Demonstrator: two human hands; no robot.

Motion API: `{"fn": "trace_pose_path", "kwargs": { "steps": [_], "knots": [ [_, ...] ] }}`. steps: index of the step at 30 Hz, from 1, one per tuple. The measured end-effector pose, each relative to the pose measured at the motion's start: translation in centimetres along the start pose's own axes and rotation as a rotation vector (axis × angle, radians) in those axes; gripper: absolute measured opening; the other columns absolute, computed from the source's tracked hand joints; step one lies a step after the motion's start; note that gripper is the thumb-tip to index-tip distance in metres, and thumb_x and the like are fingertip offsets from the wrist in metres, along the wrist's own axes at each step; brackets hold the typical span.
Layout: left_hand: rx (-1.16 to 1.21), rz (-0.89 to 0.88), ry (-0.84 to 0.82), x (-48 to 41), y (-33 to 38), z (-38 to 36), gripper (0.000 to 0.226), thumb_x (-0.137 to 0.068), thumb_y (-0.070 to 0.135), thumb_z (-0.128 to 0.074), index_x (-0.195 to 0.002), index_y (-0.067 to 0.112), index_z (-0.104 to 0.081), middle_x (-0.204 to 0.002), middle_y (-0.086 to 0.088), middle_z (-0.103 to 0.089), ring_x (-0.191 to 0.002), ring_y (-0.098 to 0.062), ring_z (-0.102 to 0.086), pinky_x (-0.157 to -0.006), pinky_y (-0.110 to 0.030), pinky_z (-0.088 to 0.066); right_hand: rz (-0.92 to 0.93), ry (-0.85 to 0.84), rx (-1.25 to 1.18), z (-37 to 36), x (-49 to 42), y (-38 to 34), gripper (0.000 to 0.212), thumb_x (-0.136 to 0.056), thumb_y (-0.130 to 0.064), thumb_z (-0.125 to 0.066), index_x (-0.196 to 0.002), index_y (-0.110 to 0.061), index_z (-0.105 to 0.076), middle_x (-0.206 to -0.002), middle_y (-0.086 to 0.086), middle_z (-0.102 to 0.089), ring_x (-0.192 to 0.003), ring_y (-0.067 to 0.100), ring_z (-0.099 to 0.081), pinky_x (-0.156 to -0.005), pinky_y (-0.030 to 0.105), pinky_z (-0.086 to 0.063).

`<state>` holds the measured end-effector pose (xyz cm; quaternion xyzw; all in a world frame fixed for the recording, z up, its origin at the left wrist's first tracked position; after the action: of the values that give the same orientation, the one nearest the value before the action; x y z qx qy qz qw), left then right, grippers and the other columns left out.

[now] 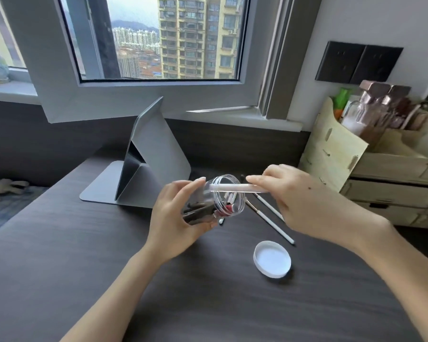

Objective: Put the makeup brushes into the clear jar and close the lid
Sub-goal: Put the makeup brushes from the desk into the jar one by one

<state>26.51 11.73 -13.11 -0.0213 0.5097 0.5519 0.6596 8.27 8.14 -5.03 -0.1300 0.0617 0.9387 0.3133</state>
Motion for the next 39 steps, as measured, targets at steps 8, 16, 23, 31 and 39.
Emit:
{"fn": "trace_pose_path", "kwargs": {
  "steps": [8, 16, 23, 31, 39],
  "knots": [
    [-0.016, -0.020, -0.025, 0.1, -0.1, -0.5, 0.079, -0.055, 0.038, -0.083, -0.127, 0.019, -0.056, -0.113, 0.006, -0.053, -0.102, -0.017, -0.051, -0.085, -0.026, -0.042, -0.054, 0.251, -0.164, -1.2, -1.8, -0.5, 0.023, -0.081, -0.036, -0.068, -0.079, -0.013, -0.069, -0.068, -0.005, -0.055, -0.060, 0.014, -0.048, -0.058, 0.029, -0.041],
    [0.143, 0.151, 0.109, -0.2, -2.1, 0.3, 0.077, -0.053, 0.022, -0.091, -0.123, 0.020, -0.056, -0.108, 0.008, -0.057, -0.102, -0.012, -0.054, -0.089, -0.026, -0.041, -0.554, 0.302, -0.401, -8.3, -1.4, 8.0, 0.022, -0.089, -0.032, -0.058, -0.094, -0.015, -0.071, -0.091, 0.002, -0.069, -0.086, 0.020, -0.064, -0.075, 0.035, -0.050],
    [0.163, 0.165, 0.135, -0.4, -2.3, 0.5, 0.077, -0.053, 0.029, -0.087, -0.122, 0.020, -0.055, -0.107, 0.015, -0.057, -0.105, -0.022, -0.057, -0.093, -0.038, -0.046, -0.566, -0.112, -0.136, -14.7, -3.8, 9.3, 0.037, -0.091, -0.031, -0.052, -0.126, -0.017, -0.052, -0.120, 0.009, -0.064, -0.114, 0.029, -0.057, -0.087, 0.035, -0.044],
    [0.117, 0.117, 0.114, -0.4, -2.0, 0.4, 0.077, -0.052, 0.033, -0.084, -0.123, 0.024, -0.054, -0.106, 0.006, -0.058, -0.103, -0.022, -0.057, -0.090, -0.044, -0.048, -0.433, 0.702, -0.669, -2.9, -0.8, 8.4, 0.029, -0.088, -0.006, -0.055, -0.115, -0.016, -0.059, -0.079, -0.008, -0.060, -0.068, 0.020, -0.062, -0.063, 0.032, -0.053],
    [0.062, 0.071, 0.057, -0.3, -1.2, 0.2, 0.078, -0.053, 0.034, -0.084, -0.124, 0.020, -0.056, -0.110, 0.004, -0.057, -0.104, -0.019, -0.053, -0.090, -0.023, -0.040, -0.097, 1.088, -1.112, 3.6, 3.5, 2.6, 0.020, -0.089, 0.000, -0.059, -0.099, -0.017, -0.053, -0.080, 0.002, -0.063, -0.066, 0.010, -0.066, -0.063, 0.021, -0.054]
  ]
}}
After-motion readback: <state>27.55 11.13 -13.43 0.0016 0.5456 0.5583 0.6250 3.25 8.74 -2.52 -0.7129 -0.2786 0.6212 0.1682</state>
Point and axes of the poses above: each hand's wrist, its own x-axis away from the middle knuckle, its own z-axis out of the back of the hand, y = z × x, the point moved 6 cm from there along -x, towards the middle knuckle
